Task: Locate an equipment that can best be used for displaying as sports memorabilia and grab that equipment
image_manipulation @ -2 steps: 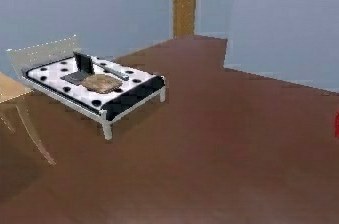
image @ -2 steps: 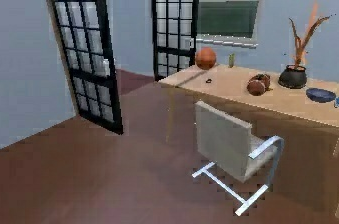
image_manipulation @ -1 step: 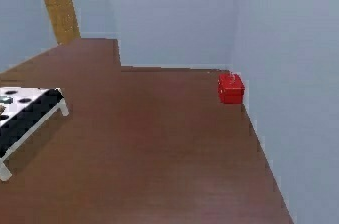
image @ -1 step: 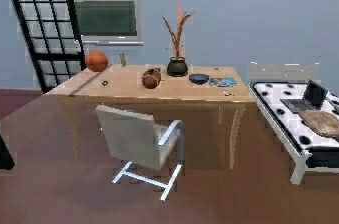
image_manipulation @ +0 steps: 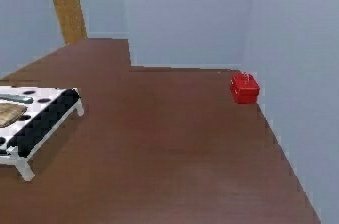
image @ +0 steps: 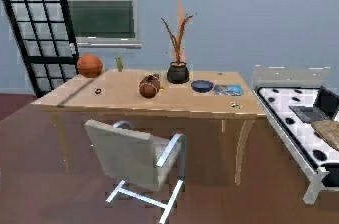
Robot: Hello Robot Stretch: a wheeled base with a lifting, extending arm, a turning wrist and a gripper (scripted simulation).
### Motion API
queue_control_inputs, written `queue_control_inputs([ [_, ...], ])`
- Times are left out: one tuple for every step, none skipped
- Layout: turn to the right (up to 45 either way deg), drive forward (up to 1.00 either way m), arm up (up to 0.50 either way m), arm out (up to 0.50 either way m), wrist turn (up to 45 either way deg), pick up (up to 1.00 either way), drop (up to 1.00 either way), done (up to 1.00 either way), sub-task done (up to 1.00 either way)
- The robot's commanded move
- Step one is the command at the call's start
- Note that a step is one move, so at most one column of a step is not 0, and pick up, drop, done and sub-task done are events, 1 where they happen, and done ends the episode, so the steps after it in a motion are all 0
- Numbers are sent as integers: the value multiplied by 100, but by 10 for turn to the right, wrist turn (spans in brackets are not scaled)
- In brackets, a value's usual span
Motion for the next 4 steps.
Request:
queue_control_inputs([
  [450,0,0,0,0,0,0,0,0],
  [270,0,0,0,0,0,0,0,0],
  [0,5,0,0,0,0,0,0,0],
  [-450,0,0,0,0,0,0,0,0],
])
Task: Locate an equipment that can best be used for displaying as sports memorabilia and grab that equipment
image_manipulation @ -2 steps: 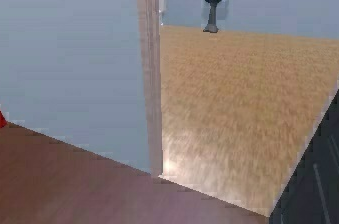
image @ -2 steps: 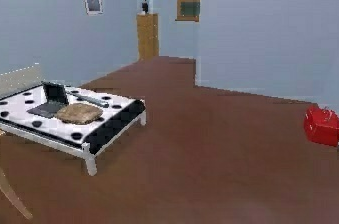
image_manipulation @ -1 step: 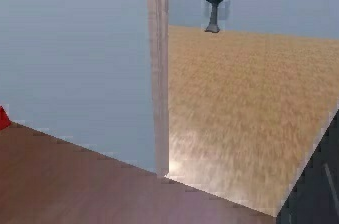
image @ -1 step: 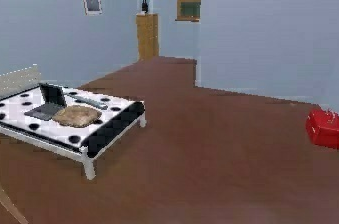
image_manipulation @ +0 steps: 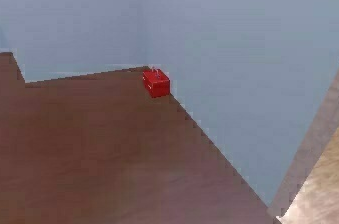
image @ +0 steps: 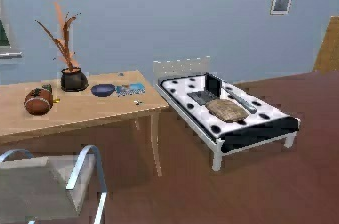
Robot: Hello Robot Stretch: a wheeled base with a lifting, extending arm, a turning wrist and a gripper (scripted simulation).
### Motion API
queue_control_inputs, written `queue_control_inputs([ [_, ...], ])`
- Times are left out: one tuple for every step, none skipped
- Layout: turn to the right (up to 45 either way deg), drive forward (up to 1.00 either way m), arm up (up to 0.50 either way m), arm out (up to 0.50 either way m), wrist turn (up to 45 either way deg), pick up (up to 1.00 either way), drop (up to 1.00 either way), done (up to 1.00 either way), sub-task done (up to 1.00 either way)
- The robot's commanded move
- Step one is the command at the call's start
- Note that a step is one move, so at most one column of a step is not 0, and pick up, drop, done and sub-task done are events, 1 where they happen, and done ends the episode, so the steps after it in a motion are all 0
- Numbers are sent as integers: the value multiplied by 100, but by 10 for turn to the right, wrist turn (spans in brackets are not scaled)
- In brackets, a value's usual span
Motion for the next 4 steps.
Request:
queue_control_inputs([
  [-180,0,0,0,0,0,0,0,0],
  [0,40,0,0,0,0,0,0,0],
  [-450,0,0,0,0,0,0,0,0],
  [-450,0,0,0,0,0,0,0,0],
])
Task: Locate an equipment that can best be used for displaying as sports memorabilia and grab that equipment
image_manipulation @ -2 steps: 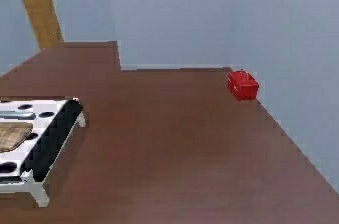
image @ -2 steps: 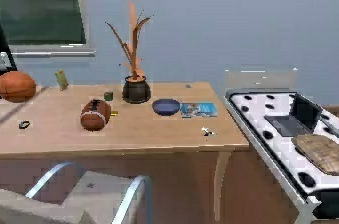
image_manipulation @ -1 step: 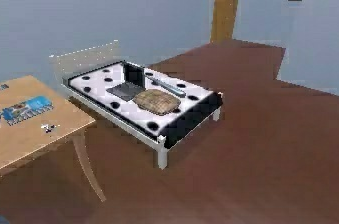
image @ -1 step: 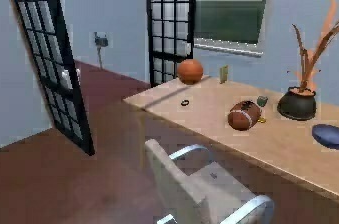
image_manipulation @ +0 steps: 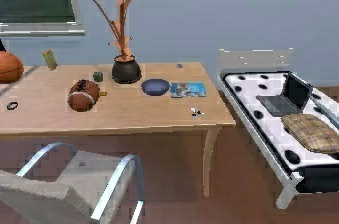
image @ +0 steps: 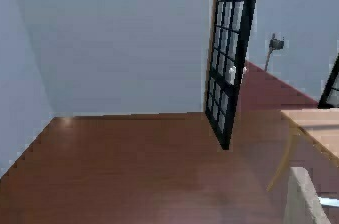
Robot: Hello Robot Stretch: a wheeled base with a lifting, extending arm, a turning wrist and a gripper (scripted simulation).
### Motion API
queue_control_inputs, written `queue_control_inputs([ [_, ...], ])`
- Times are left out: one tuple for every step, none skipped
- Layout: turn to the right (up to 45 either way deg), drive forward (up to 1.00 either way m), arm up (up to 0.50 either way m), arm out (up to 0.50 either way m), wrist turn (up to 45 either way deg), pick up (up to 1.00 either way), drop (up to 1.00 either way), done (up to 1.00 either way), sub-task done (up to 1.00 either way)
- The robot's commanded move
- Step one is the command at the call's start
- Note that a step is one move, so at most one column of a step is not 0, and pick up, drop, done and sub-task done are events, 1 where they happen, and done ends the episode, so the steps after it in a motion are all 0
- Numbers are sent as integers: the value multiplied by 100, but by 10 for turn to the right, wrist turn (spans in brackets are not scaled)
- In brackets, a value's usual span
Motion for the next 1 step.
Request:
queue_control_inputs([
  [-210,0,0,0,0,0,0,0,0],
])
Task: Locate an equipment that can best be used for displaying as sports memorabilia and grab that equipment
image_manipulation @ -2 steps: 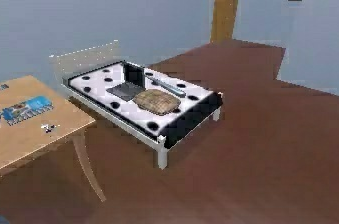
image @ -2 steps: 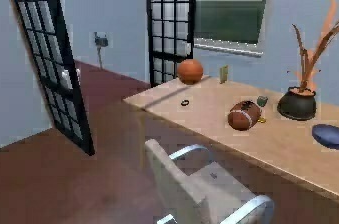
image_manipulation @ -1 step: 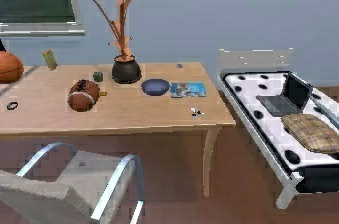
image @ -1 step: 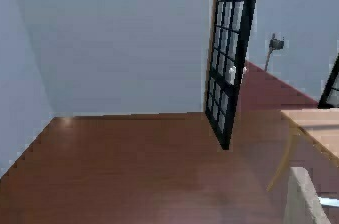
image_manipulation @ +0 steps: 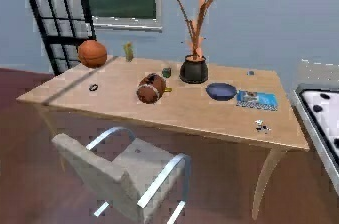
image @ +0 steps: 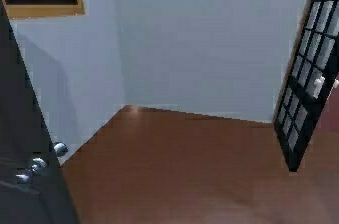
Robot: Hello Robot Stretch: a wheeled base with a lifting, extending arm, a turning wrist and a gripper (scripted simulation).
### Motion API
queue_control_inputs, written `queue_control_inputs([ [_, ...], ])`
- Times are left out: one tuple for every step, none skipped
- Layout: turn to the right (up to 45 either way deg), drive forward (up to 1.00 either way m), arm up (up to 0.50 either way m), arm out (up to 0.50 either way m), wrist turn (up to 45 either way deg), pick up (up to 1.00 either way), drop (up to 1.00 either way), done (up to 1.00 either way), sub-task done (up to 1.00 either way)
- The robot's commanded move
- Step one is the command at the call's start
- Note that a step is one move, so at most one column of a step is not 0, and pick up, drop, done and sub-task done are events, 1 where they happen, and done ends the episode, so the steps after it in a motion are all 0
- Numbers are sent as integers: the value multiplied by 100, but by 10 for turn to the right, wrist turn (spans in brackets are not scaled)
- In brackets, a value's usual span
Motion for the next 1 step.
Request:
queue_control_inputs([
  [360,0,0,0,0,0,0,0,0],
])
